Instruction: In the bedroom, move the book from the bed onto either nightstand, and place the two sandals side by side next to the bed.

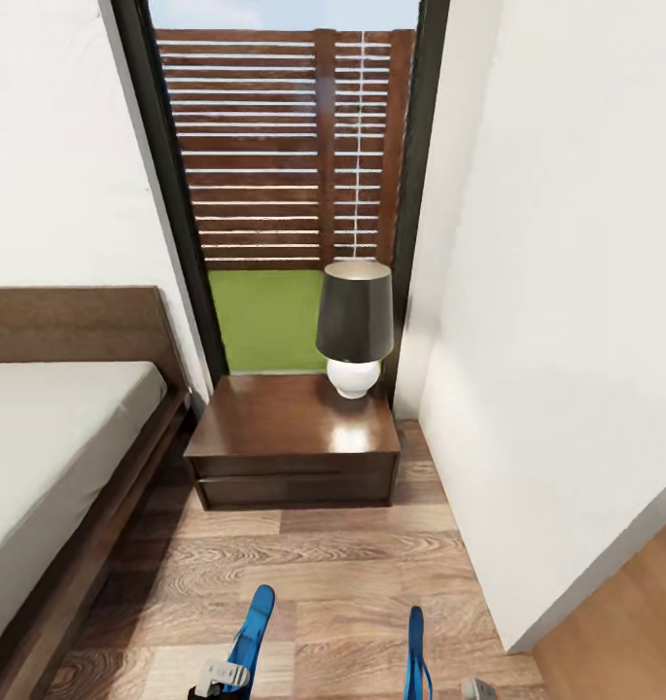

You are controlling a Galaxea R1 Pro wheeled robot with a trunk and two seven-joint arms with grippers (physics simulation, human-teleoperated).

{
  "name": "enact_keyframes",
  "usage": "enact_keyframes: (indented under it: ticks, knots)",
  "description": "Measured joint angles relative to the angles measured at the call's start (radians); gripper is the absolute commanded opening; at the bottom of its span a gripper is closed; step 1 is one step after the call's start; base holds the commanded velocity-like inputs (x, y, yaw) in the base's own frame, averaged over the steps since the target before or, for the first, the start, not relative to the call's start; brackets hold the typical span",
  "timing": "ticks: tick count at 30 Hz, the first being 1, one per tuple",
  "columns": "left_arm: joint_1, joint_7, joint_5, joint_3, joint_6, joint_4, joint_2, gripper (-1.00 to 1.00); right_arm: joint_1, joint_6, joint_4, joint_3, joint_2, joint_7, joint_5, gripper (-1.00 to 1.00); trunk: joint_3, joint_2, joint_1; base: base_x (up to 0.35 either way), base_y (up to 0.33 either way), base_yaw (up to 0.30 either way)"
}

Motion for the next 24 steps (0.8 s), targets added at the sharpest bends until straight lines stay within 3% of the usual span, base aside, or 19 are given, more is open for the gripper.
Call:
enact_keyframes:
  ticks: [13, 24]
  knots:
    - [0.0, 0.0, 0.0, 0.001, 0.0, 0.0, 0.0, -1.0, 0.0, 0.0, 0.0, 0.0, 0.0, 0.0, 0.0, -1.0, 0.0, 0.0, 0.0, 0.251, -0.159, 0.286]
    - [0.0, 0.001, 0.0, 0.0, -0.001, 0.0, 0.0, -1.0, 0.0, 0.0, 0.0, -0.001, 0.0, 0.0, 0.0, -1.0, 0.0, 0.0, 0.001, 0.038, -0.031, 0.286]
